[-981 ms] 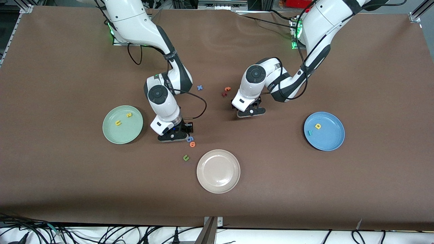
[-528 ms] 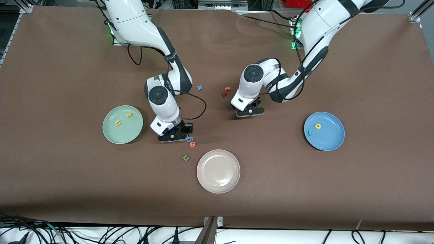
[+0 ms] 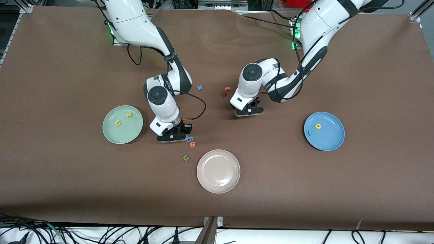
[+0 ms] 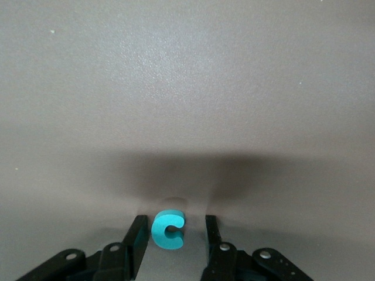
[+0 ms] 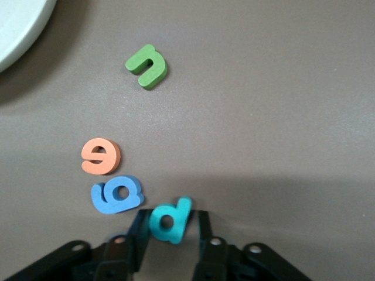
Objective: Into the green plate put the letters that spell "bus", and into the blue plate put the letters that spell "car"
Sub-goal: 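Grasp the teal d and teal c with the right and left grippers, then drop the teal d on the green plate while the left gripper lifts the c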
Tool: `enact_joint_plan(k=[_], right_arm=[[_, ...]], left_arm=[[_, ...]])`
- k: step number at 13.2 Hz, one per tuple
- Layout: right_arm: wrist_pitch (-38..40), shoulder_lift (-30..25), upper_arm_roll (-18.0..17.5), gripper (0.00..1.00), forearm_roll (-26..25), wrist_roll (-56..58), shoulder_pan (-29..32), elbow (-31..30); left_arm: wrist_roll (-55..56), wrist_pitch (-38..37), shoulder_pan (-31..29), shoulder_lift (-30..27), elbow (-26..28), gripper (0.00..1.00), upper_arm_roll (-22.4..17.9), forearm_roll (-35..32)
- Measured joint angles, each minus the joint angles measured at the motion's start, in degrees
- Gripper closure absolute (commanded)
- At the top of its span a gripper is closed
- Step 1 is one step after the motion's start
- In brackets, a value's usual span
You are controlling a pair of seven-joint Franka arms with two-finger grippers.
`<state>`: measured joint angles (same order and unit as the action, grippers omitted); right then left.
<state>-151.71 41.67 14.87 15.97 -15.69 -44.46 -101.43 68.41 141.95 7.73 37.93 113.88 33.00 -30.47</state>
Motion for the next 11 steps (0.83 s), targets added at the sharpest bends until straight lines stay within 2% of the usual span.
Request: enact_joint_plan(k=[2, 4, 9, 11], right_arm=[[0.01, -0.01, 0.03, 0.84, 0.0, 0.01, 0.0, 0.0], [0.0, -0.02, 0.03, 0.87, 0.0, 0.02, 0.0, 0.01], [0.26, -0.09, 0.07, 0.87, 0.0, 0.14, -0.01, 0.06], [1.93, -0.44, 0.62, 0.87, 0.0, 0.14, -0.03, 0.29]], left_arm=[[0.12, 0.04, 0.07, -0.01, -0.02, 0.59, 0.0, -0.03], [0.18, 0.04, 0.11, -0.03, -0.01, 0.62, 0.0, -0.05], [0.25, 0.03, 0.2, -0.08, -0.02, 0.71, 0.03, -0.05], [0.26, 0.02, 0.23, -0.1, -0.01, 0.71, 0.05, -0.05]])
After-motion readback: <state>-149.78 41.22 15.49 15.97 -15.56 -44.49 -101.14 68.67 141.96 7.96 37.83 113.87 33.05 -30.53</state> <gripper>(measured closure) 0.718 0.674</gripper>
